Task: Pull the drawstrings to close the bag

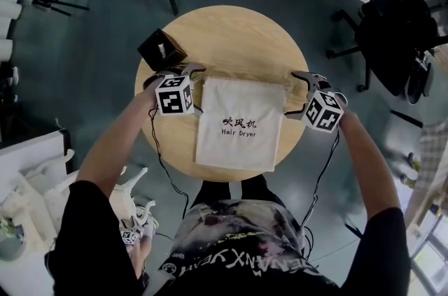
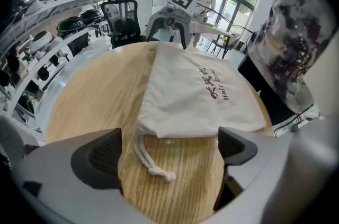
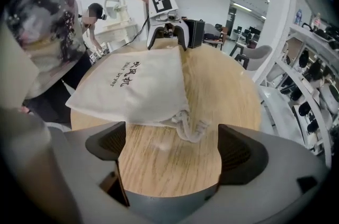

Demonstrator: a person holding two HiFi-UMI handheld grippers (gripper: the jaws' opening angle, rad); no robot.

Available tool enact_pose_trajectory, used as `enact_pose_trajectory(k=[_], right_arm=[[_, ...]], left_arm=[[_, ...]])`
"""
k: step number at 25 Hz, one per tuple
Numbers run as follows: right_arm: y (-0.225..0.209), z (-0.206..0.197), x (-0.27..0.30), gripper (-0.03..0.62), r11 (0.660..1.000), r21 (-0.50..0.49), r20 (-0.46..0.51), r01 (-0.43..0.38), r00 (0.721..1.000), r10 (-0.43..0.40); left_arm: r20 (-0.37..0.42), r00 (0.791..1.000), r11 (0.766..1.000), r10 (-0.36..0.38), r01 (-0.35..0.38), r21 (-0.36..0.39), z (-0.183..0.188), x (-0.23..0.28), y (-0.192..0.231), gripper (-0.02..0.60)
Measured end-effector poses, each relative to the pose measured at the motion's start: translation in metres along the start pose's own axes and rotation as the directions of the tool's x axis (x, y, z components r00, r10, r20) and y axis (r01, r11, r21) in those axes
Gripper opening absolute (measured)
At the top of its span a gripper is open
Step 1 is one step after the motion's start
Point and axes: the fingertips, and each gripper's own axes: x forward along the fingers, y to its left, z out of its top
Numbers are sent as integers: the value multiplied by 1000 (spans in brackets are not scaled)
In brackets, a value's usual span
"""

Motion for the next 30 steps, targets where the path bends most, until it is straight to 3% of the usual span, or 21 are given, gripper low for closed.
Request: enact_pose_trajectory(k=[3, 8, 15, 18, 22, 30], right_arm=[[-2, -7, 1, 503, 996, -86, -61, -29, 998, 24], [-3, -5, 5, 488, 979, -193, -118, -70, 992, 47], [-2, -4, 10, 486, 965, -226, -170, -130, 981, 92], [-2, -5, 12, 485, 960, -225, -197, -167, 973, 123], [1, -6, 13, 463, 952, -245, -216, -185, 967, 133], [1, -6, 6, 325, 950, -261, -210, -170, 971, 116]], left_arm=[[-51, 998, 998, -39, 41, 40, -6, 2, -2, 581], [-105, 992, 996, -67, 73, 57, -13, 1, 1, 580], [-149, 986, 994, -72, 84, 75, -14, 3, 9, 574], [-154, 987, 994, -55, 68, 82, -10, 1, 14, 517], [-149, 989, 995, 10, 5, 97, -7, 1, 25, 356], [-136, 991, 998, 21, -12, 68, -8, -1, 27, 344]])
